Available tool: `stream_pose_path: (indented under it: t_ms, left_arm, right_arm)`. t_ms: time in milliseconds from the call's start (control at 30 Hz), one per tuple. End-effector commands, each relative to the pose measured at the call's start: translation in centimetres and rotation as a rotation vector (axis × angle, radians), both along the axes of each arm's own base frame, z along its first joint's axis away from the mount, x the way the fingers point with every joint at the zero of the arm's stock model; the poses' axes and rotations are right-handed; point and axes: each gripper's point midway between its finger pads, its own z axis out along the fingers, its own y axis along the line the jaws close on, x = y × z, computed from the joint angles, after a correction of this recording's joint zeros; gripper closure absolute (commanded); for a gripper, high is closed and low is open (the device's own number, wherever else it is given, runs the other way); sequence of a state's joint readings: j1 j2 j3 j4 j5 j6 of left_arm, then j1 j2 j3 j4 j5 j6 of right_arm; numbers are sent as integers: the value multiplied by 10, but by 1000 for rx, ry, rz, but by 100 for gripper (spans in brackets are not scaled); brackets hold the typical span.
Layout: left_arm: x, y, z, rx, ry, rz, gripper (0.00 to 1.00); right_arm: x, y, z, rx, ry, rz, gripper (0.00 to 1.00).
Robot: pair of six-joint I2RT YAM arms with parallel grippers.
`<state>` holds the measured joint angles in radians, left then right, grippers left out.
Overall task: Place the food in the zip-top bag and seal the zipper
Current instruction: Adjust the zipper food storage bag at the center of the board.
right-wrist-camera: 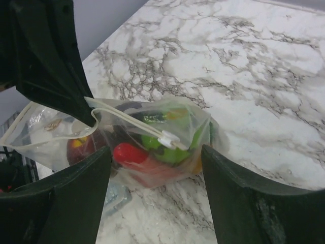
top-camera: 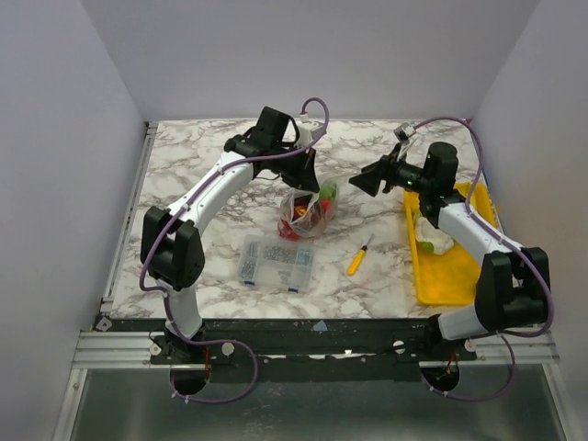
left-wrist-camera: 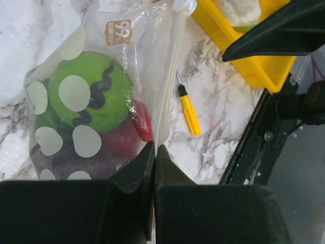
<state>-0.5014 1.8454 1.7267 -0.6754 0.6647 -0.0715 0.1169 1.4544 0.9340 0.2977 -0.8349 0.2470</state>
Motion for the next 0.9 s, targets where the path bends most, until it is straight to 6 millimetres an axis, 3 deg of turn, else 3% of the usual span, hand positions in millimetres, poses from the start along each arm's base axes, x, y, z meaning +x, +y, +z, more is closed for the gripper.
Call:
stream_pose_path:
  t_ms: [0, 167, 467, 567, 633, 733, 867]
  left_arm:
    - [-20, -11, 18, -89, 54, -109, 100]
    - [-23, -10, 18, -82, 45, -134, 100]
    - [-15, -16, 19, -76, 63, -158, 100]
    - [-14, -17, 21, -74, 54, -164, 100]
    - [-11, -15, 20, -61, 34, -159, 100]
    - [-8, -12, 21, -35, 1, -132, 84]
    - [-6, -14, 23, 9, -98, -88, 53]
  right_arm:
    - [-8, 11, 3, -49, -250, 114, 28]
    - [13, -6, -6, -205, -409, 9, 31]
    - [1, 26, -12, -279, -490, 212, 34]
    - [3, 31, -6, -273, -499, 218, 41]
    - [1, 33, -2, -260, -506, 226, 51]
    - [-1, 32, 0, -257, -498, 222, 67]
    - [-6, 32, 3, -241, -490, 209, 80]
